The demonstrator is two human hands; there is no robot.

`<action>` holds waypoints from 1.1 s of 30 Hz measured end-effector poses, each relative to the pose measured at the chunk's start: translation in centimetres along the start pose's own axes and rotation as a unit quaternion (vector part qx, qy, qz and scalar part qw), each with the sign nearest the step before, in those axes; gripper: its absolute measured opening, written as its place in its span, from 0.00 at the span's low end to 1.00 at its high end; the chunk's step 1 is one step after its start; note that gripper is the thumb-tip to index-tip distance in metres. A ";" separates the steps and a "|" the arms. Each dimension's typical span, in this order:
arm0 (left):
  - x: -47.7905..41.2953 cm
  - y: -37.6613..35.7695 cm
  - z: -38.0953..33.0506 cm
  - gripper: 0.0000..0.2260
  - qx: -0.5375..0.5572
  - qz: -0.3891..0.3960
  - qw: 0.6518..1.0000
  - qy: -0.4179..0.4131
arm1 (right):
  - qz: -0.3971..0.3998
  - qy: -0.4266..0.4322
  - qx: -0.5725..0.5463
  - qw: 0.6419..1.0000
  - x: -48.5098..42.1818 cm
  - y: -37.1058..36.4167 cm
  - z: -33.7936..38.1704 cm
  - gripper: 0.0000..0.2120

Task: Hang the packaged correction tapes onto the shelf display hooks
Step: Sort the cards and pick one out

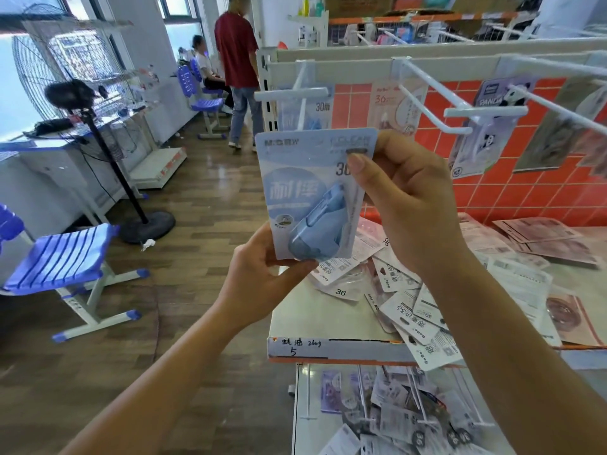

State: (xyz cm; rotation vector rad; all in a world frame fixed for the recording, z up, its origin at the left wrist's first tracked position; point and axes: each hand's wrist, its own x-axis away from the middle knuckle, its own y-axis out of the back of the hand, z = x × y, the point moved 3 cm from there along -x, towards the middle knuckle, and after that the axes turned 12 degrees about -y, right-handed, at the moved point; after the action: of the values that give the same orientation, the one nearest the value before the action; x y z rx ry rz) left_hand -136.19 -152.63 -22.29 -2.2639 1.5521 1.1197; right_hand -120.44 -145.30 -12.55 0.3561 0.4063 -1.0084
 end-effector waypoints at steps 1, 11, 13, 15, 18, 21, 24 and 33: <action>0.0 0.1 -0.1 0.19 0.000 -0.001 1.000 -0.002 | -0.004 -0.001 0.003 1.000 -0.1 -0.1 0.1 0.07; -0.4 0.4 0.2 0.19 -0.002 -0.011 1.000 -0.014 | -0.006 0.015 0.016 1.000 -0.6 -1.0 0.5 0.07; -0.4 0.4 0.4 0.18 -0.006 -0.012 1.000 -0.017 | -0.006 0.016 0.020 1.000 -0.7 -1.1 0.4 0.07; -0.4 0.4 0.7 0.18 -0.006 -0.011 1.000 -0.014 | -0.008 0.016 0.025 1.000 -0.8 -1.1 0.4 0.07; -0.4 0.4 1.2 0.17 0.001 -0.010 1.000 -0.002 | -0.012 0.005 0.041 0.999 -1.2 -1.3 -0.1 0.06; -0.8 0.4 1.5 0.16 0.013 -0.016 1.000 0.022 | -0.027 -0.017 0.045 0.998 -1.9 -1.2 -0.8 0.06; -1.7 0.2 2.3 0.14 0.007 -0.006 0.999 0.044 | -0.043 -0.025 0.064 0.997 -2.9 -1.1 -1.7 0.08; -6.1 -0.3 5.4 0.25 -0.015 0.005 0.993 0.115 | -0.101 -0.054 0.136 0.984 -8.3 -0.8 -3.8 0.07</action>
State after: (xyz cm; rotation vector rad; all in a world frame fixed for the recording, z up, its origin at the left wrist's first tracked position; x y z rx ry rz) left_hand -139.59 -145.23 -22.13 -2.4832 1.6378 0.9164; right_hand -125.65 -137.79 -11.93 0.5106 0.2086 -1.2804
